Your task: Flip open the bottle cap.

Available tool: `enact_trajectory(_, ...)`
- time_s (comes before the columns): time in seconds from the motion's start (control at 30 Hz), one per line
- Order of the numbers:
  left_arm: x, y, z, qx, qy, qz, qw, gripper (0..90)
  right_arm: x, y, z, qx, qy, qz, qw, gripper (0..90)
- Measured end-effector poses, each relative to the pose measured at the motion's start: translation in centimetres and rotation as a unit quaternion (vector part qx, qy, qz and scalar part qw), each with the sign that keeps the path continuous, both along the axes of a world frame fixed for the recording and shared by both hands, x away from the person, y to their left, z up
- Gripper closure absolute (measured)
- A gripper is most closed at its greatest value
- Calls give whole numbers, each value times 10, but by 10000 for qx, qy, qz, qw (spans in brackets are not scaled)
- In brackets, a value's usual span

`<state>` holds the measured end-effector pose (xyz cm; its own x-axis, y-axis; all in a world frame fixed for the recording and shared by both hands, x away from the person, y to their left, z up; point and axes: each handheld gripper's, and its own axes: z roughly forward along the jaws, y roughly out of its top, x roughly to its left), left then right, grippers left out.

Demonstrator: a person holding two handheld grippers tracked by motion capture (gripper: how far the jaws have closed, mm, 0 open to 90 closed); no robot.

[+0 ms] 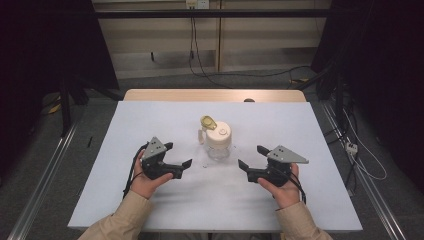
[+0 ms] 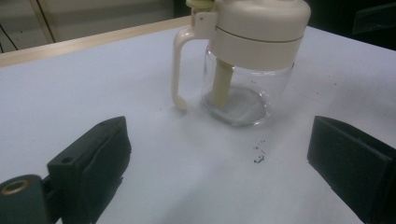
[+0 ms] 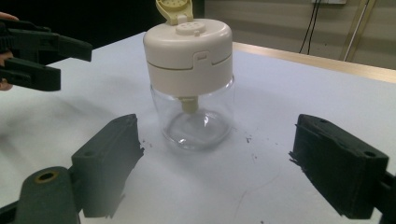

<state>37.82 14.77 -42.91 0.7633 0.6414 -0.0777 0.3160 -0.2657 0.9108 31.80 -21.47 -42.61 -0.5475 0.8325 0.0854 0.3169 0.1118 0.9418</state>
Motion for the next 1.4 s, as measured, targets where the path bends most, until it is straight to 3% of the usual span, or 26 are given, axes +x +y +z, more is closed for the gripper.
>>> enact_trajectory(0.2, -7, 12, -2, -10, 17, -64, 10000, 57, -6, -10, -4, 49, -10, -90, 9999, 138)
enact_trajectory(0.67, -14, 41, -5, 33, 61, 136, 9999, 59, -20, -29, -12, -39, -3, -129, 9999, 137)
enact_trajectory(0.83, -18, 47, -5, 125, 39, 117, 9998, 58, -24, -35, -13, -76, -19, -157, 9998, 137)
enact_trajectory(1.4, -22, 66, -8, 99, 105, 305, 9994, 59, -32, -51, -18, -208, -62, -281, 9994, 139)
